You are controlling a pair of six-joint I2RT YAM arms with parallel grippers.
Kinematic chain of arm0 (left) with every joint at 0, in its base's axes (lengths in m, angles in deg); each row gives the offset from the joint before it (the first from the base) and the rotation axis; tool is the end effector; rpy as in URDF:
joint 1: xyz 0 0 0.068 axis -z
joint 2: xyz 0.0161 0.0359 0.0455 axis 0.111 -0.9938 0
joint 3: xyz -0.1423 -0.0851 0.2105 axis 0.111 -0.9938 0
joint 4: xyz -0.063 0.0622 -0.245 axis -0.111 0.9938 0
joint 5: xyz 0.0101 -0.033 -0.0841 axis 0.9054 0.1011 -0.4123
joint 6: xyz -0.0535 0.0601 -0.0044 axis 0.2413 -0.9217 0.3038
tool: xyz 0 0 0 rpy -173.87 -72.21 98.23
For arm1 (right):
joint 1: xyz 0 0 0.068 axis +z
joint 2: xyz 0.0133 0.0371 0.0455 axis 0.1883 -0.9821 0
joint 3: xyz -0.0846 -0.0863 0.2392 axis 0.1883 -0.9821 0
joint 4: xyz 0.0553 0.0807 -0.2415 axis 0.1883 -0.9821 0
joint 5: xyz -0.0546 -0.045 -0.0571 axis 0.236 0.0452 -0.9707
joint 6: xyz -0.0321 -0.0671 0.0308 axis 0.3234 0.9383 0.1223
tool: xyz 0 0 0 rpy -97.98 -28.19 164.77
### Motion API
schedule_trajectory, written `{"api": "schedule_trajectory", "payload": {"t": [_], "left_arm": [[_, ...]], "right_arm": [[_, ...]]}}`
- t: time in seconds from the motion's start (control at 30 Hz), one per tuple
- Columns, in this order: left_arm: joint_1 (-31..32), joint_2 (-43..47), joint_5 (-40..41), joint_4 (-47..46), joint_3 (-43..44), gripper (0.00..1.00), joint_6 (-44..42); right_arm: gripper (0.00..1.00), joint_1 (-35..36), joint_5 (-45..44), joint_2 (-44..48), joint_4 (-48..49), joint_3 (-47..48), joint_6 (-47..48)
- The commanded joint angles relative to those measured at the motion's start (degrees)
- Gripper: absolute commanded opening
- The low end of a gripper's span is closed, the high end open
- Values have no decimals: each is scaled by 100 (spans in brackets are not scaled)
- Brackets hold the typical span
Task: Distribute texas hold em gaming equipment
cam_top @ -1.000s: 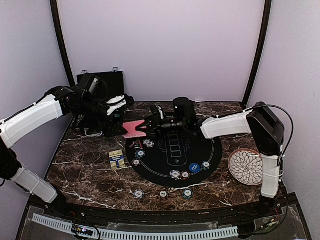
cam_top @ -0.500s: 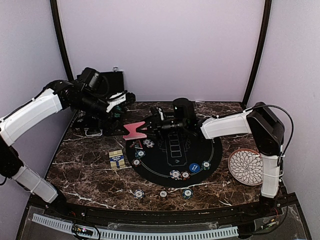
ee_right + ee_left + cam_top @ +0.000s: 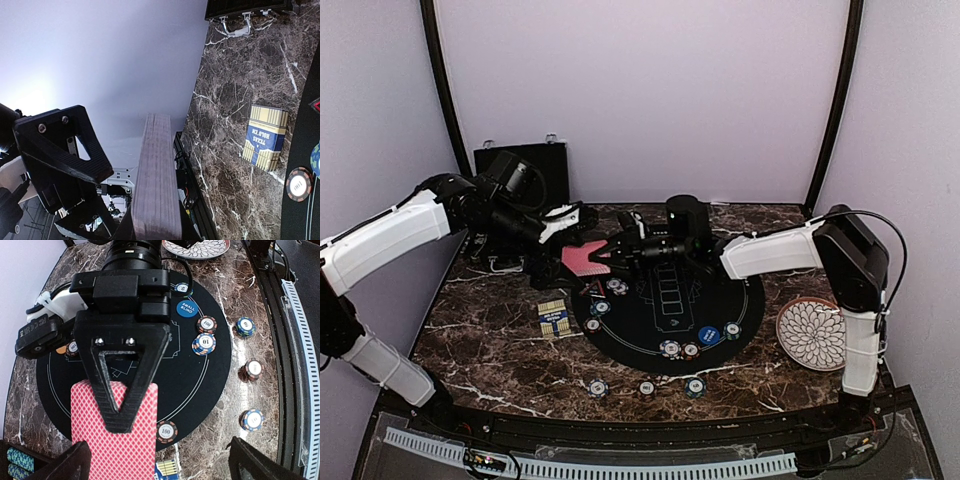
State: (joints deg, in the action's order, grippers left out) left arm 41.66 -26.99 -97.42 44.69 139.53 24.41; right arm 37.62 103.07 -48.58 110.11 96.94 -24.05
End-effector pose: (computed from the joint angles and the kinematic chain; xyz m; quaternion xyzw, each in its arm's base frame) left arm 0.2450 -0.2119 0.3132 0.6309 0.6522 -0.1948 0.3723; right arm 0.2846 0.3939 0.2212 -0.0872 0.7351 0.6704 0.0510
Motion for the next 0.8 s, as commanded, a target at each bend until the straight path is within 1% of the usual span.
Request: {"api": "schedule_trajectory", "payload": {"t": [0.0, 0.2, 0.3, 0.5, 0.67, 0.77], "left_arm": [[21, -50, 96, -214, -21, 99, -139], [33, -134, 425, -544, -114, 99, -308], [79, -219, 380, -389, -106, 99, -331], [263, -252, 171, -118, -274, 99, -437], [380, -324, 335, -238, -266, 98, -305], [384, -320, 481, -499, -278, 95, -154]], "right_arm": [[0, 83, 185, 242, 593, 65, -94], [0, 97, 379, 410, 485, -137, -86], [0, 95, 438, 581, 437, -275, -95], [0, 97, 464, 803, 7, -365, 104], [0, 160, 523, 726, 176, -236, -20], [0, 240, 540, 633, 217, -137, -23]]}}
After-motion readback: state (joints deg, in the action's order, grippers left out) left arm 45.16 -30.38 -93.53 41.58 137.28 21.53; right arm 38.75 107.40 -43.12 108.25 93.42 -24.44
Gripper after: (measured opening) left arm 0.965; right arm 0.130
